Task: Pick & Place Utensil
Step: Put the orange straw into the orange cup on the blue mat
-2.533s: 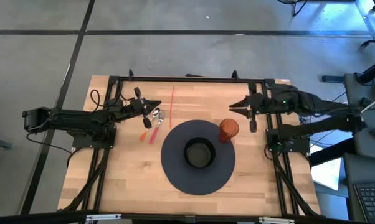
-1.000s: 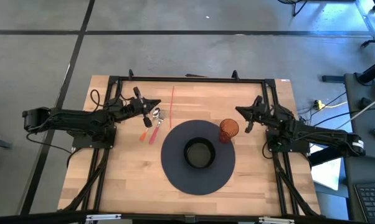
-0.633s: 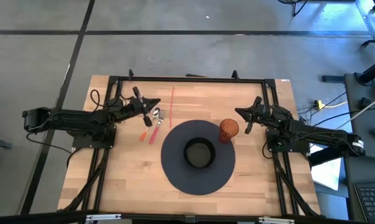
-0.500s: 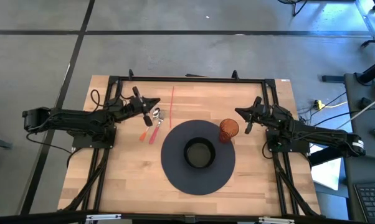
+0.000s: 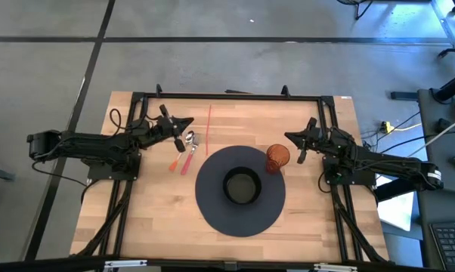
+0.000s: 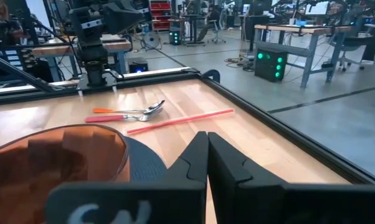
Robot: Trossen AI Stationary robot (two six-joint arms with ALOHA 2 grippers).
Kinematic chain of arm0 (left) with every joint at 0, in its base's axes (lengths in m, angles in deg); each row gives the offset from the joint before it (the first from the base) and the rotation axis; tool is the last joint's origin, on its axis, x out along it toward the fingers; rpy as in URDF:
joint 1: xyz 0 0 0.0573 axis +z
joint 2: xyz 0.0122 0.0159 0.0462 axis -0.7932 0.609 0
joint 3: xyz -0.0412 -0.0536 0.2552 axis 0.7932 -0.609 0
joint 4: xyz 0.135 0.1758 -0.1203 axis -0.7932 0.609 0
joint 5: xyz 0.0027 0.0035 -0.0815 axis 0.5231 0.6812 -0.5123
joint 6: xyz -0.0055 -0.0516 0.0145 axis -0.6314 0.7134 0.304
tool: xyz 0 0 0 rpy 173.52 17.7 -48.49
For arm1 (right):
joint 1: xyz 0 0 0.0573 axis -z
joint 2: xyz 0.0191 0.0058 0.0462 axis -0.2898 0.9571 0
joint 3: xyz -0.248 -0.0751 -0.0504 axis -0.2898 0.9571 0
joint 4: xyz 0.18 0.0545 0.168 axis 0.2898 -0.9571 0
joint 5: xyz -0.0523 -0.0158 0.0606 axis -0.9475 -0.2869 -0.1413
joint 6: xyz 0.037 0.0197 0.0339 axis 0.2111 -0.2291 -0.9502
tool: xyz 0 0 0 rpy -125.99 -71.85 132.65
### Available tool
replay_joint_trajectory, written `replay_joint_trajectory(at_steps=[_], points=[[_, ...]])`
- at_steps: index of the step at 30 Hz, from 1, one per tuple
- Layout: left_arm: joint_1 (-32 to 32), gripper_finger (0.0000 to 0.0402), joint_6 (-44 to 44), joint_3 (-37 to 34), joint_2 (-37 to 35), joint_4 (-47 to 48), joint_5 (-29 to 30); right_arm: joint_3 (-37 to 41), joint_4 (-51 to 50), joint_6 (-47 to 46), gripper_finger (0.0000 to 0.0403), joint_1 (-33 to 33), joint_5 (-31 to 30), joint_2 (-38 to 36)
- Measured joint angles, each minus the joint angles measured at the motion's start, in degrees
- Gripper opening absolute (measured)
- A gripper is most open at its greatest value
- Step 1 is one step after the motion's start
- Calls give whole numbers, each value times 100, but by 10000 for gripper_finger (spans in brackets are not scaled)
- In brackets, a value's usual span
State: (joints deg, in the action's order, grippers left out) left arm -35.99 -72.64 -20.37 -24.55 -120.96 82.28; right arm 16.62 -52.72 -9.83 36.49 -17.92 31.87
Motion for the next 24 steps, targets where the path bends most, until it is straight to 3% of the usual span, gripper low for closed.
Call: replay_joint_trajectory(at_steps=[9, 15, 24], points=[[0, 4, 0, 0, 0, -31, 0, -4, 628, -26, 5, -2, 597, 2], [0, 4, 0, 0, 0, -30, -1, -4, 444, -3, 3, -2, 572, 2], [0, 4, 0, 0, 0, -72, 0, -4, 24, 20, 3, -2, 76, 2]])
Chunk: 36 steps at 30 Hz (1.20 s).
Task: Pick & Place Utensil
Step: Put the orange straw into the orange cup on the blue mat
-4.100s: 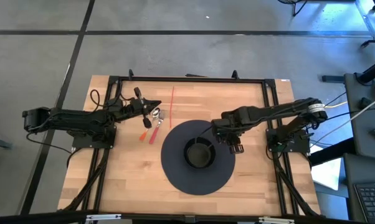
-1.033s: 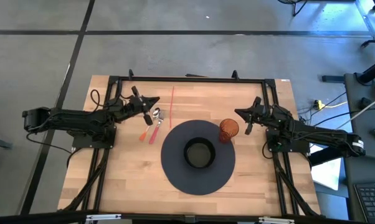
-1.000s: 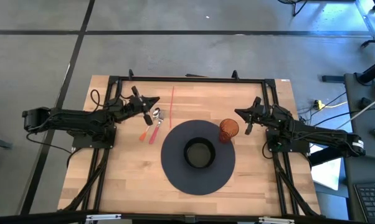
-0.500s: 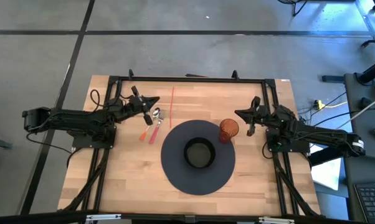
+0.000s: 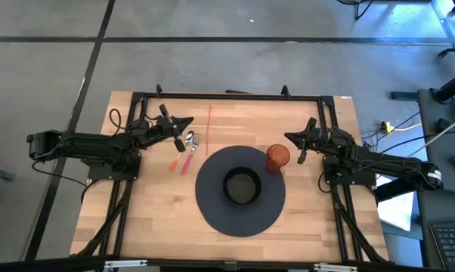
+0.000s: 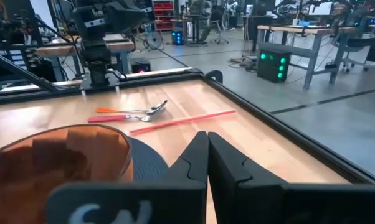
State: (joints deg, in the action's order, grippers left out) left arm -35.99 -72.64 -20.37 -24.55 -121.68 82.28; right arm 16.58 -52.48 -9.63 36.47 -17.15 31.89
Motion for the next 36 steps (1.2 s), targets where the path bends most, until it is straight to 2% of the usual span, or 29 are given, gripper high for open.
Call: replay_joint_trajectory(at_steps=[7, 13, 26, 33, 36], points=[[0, 4, 0, 0, 0, -25, 0, 0, -112, -24, 3, 0, 1, 36], [0, 4, 0, 0, 0, -216, -2, 0, -137, -24, 4, 0, 304, 137], [0, 4, 66, -1, 0, -170, -45, 0, -122, 0, 4, 0, 92, 151], [0, 4, 707, 2, 0, 52, -57, 0, -122, -9, 4, 0, 90, 151], [0, 4, 914, 190, 0, 443, 43, 0, -122, -26, 4, 0, 92, 156]])
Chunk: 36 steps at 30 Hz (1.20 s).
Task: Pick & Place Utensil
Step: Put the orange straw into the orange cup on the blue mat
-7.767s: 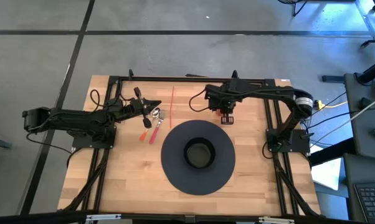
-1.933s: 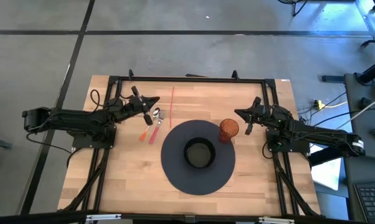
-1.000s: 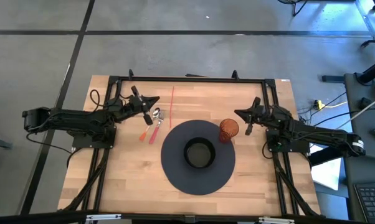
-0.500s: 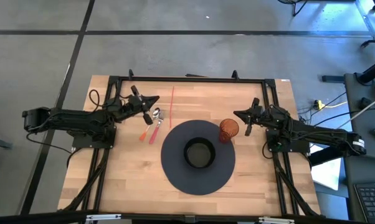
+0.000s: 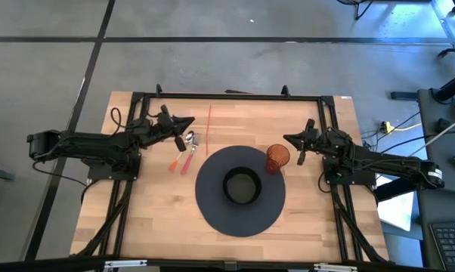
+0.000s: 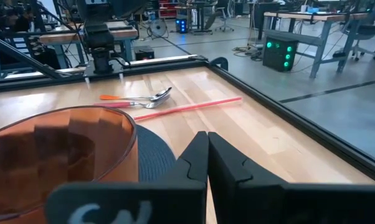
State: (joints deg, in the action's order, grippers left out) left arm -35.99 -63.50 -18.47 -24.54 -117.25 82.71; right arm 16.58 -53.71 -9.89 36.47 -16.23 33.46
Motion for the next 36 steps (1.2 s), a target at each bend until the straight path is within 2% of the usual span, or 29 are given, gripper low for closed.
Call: replay_joint_trajectory(at_steps=[4, 11, 14, 16, 17, 20, 23, 26, 28, 31, 36], points=[[-11, 3, 165, 246, 13, 623, 24, 0, 2, -18, 4, 0, 0, 77], [-152, 3, 294, 396, 134, 939, 153, 2, 33, -18, 4, 0, 0, 193], [-80, 3, 496, 606, 256, 1435, 641, 2, 37, -16, 4, 0, 0, 193], [49, 3, 768, 985, 481, 1986, 957, 2, 49, 12, 4, 2, 0, 193], [147, 3, 809, 1268, 659, 2432, 927, 2, 82, 34, 4, 2, 0, 193], [584, 3, 929, 2454, 1535, 4023, 572, 2, 210, 138, 4, 2, 0, 193], [1015, 3, 819, 3807, 2709, 4953, 278, 2, 348, 143, 4, 2, 0, 193], [1338, 3, 694, 5135, 3950, 6084, -396, 2, 355, 127, 4, 2, 8, 193], [1477, 3, 688, 5988, 4757, 6923, -610, 2, 322, 126, 4, 2, 96, 193], [1633, 4, 758, 6967, 5758, 7889, -473, 2, 300, 168, 4, 0, 159, 193], [1650, 10, 828, 7834, 6745, 8357, 56, 2, 198, 260, 4, 2, 162, 193]])
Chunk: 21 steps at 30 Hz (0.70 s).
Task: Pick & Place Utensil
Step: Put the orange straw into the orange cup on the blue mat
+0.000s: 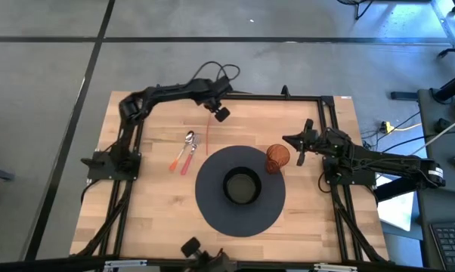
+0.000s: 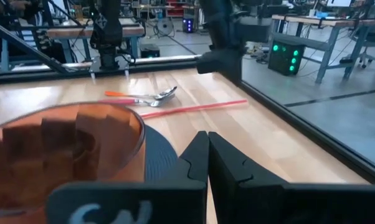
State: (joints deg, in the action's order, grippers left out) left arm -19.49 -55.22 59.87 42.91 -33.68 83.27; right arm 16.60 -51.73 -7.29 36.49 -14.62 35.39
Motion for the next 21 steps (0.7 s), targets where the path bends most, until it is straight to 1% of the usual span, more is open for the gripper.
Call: replay_joint_trajectory(at_steps=[5, 10, 13, 16, 19, 21], points=[[-2, 45, -29, 305, 317, 17, 58, 0, -116, 102, 4, 0, 4, 0], [0, 106, 276, 308, 325, 522, 20, 0, -27, 292, 10, 0, 3, 0], [5, 146, 478, 308, 325, 669, -221, 0, 93, 286, 13, 0, 7, -2], [38, 178, 672, 308, 325, 666, -429, 0, 135, 254, 14, 0, 7, 0], [67, 196, 816, 301, 325, 724, -405, 0, 157, 160, 14, 0, 9, -2], [93, 201, 835, 240, 328, 712, -485, 0, 152, 148, 14, 0, 9, 0]])
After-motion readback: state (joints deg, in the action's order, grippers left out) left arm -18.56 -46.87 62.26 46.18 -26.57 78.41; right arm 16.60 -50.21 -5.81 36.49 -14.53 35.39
